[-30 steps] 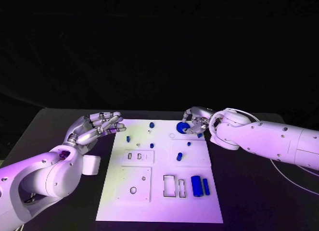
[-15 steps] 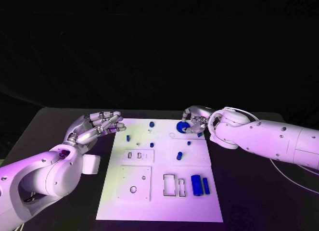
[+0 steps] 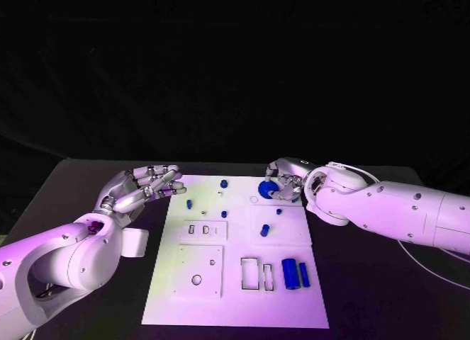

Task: Assemble the parts on the task board

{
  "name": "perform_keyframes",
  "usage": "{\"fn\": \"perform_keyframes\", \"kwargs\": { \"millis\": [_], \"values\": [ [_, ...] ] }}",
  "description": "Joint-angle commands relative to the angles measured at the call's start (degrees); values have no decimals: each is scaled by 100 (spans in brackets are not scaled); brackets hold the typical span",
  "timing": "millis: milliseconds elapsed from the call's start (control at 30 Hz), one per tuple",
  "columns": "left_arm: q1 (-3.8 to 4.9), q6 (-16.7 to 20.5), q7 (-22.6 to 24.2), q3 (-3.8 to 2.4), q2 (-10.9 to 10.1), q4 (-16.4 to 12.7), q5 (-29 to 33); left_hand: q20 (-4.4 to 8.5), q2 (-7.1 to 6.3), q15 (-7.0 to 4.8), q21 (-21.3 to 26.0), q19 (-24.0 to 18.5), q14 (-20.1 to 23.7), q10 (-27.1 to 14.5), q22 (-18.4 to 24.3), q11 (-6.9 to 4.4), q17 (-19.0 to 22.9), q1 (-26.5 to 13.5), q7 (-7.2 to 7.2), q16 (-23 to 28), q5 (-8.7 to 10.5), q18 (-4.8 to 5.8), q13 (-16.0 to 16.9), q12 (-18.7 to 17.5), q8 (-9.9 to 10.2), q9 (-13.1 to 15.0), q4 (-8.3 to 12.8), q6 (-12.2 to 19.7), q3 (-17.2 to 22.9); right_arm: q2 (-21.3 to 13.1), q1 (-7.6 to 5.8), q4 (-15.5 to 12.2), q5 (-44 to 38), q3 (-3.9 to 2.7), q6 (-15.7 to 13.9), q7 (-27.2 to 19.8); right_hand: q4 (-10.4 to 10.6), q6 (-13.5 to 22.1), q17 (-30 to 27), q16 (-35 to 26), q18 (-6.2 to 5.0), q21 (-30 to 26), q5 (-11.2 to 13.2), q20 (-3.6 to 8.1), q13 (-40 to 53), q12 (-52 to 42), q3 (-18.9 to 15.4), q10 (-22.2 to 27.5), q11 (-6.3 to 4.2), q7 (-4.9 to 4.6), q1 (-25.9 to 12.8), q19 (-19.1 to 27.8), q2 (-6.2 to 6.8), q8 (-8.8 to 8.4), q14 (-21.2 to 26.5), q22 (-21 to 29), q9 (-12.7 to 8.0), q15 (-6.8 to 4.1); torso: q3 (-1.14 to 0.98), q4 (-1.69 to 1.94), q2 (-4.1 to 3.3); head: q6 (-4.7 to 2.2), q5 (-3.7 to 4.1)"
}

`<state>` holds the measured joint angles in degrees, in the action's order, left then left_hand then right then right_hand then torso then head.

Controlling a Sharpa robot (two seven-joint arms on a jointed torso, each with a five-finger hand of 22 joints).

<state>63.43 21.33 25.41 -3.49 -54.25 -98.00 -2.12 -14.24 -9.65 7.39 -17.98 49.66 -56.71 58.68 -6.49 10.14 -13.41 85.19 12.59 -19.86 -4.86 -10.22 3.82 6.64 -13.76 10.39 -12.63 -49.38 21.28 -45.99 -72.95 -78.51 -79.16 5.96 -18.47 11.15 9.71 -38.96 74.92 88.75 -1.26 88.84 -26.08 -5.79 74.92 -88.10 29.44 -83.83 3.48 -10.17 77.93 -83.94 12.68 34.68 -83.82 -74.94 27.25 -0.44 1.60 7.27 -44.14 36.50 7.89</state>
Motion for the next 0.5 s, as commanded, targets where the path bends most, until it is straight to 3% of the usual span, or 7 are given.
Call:
{"fn": "perform_keyframes", "kwargs": {
  "millis": [33,233,500],
  "values": [
    [6,-67,0,-3,12,-15,10,9,-10,-7,-28,40,-30,46,7,1,-5,-55,90,-30,13,-32,-1,-33,33,-8,7,-23,26,-12,9,-72,-92,3,-301,-148,-2,-483,1076,9,94,34,-7,30,1220,33,55,-409,-38,233,-104,-518,-32,-36,-522,-1400,-4,-38,1,4,-3,1,-5],
    [5,-57,-11,-3,8,-16,10,9,-10,-7,-28,40,-30,46,7,1,-5,-55,90,-30,13,-32,-1,-33,33,-8,7,-23,26,-59,-3,-243,-82,1,-482,-172,-9,-506,1068,6,106,64,4,33,1223,32,71,-411,-41,237,-170,-551,-14,-54,-521,-1439,-7,-39,10,-2,5,-7,-3],
    [5,-56,-13,-3,9,-18,10,9,-10,-7,-28,40,-30,46,7,1,-5,-55,90,-30,13,-32,-1,-33,33,-8,7,-23,26,-16,-73,-553,-217,-3,-623,-117,-18,-517,1071,7,126,116,13,35,1226,30,79,-414,-44,240,-212,-606,6,-69,-521,-1506,-9,-41,7,-3,4,-24,-16]
  ]
}}
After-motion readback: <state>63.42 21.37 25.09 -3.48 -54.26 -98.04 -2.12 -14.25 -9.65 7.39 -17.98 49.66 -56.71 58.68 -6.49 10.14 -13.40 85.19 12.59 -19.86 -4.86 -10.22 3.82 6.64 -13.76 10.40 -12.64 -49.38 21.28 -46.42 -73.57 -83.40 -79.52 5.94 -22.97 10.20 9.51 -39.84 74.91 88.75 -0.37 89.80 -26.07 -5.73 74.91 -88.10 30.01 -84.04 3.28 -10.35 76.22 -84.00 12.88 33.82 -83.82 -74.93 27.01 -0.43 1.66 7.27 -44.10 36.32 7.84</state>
